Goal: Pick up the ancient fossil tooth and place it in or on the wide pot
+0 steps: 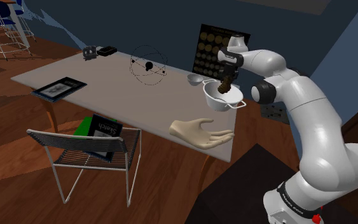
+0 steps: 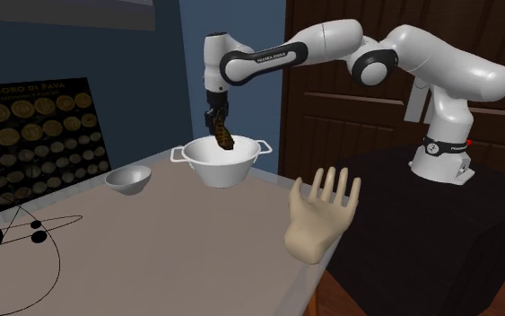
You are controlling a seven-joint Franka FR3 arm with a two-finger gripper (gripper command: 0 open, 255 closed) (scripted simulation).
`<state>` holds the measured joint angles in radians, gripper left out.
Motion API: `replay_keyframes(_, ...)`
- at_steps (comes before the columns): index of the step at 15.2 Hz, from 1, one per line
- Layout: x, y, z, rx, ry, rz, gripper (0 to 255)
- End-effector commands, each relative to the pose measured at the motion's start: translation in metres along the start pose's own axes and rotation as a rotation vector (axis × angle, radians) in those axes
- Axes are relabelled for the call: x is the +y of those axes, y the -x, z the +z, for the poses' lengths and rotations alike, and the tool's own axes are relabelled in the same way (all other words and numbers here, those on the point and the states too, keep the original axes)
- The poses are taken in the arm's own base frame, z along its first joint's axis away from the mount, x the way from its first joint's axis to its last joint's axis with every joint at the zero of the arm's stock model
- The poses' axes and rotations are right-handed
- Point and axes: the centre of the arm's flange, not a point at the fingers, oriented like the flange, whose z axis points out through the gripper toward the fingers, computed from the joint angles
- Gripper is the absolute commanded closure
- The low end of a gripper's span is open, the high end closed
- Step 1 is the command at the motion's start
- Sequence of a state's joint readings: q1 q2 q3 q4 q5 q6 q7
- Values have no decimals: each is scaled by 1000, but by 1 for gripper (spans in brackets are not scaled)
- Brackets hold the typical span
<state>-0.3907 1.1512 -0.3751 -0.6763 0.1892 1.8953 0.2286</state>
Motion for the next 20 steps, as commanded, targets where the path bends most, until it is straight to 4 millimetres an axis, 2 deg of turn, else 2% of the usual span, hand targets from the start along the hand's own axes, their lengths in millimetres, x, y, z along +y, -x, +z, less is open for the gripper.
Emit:
replay_keyframes(1,-2,1,10,1,0,0,255)
replay_keyframes(7,-6,6,44,1,0,0,255)
replay_keyframes(15,-6,6,44,1,0,0,255)
replay_keyframes(16,-6,6,44,1,0,0,0)
replay_keyframes(20,-6,6,44,1,0,0,0)
